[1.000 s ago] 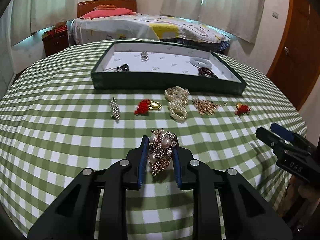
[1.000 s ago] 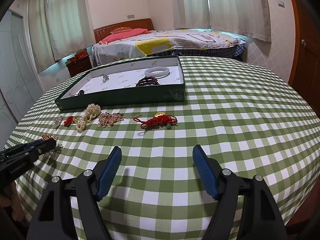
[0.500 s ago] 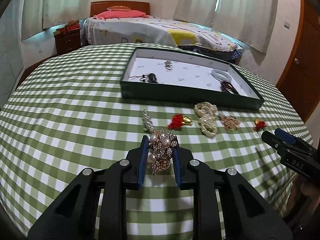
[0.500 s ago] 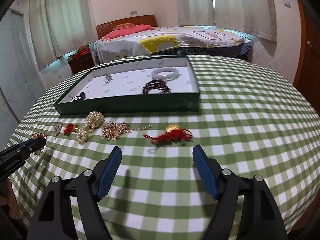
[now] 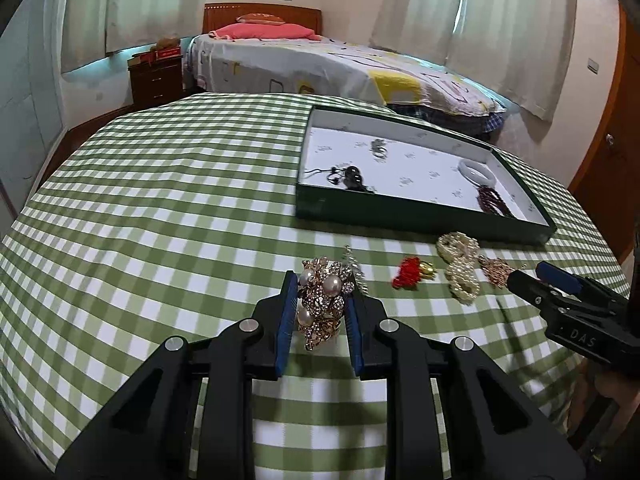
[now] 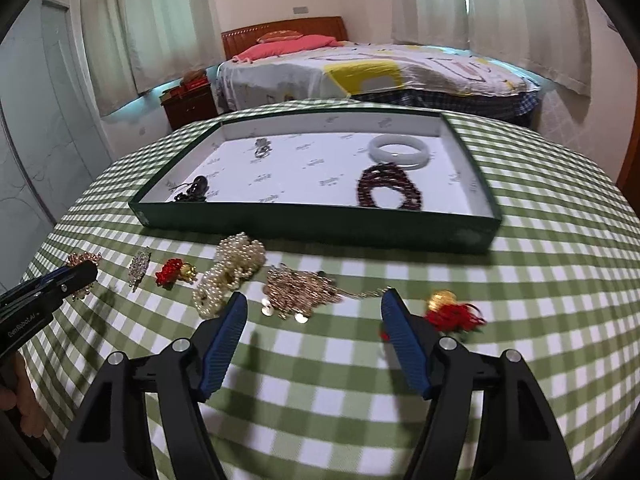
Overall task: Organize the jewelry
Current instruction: 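Grasp the gold chain necklace with the right gripper while the left gripper holds the brooch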
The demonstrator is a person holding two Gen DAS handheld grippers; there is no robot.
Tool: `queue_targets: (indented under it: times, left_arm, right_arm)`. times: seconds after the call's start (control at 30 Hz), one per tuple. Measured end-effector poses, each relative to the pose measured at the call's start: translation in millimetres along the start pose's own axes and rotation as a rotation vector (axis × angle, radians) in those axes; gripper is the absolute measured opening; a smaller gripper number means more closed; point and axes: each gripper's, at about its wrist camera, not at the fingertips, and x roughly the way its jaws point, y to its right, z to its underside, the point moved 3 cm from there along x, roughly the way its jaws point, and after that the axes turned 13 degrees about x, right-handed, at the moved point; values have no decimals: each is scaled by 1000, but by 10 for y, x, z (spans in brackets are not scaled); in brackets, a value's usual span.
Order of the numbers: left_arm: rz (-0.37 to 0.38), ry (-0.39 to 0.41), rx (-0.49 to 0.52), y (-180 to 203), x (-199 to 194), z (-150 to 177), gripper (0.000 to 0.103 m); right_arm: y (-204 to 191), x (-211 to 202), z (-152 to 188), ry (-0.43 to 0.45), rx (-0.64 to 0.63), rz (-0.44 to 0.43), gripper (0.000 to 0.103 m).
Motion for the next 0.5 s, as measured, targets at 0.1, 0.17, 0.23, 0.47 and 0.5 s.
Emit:
queue_targets:
  times: [0.1,0.17,0.23,0.47,0.5]
  left_arm:
    - [-4,-6,-6,-47,25,6,22]
    - [-3,-11,-11,-71,46,10,22]
    - [-1,-17,-15,-84,71,15,22]
    - [11,-29,-16,-62,135,14,22]
    - [11,-31,-16,-55,141,17,22]
  right_arm:
    - [-39,90,-23,-17,-6,8,66]
    - [-48,141,-42,-27,-9,17,66]
    - [-62,192,-59,-41,-17,29,66]
    - [-118,200,-51,-31,-79,73,37]
    - [-117,194,-47,-28,-86,74,27]
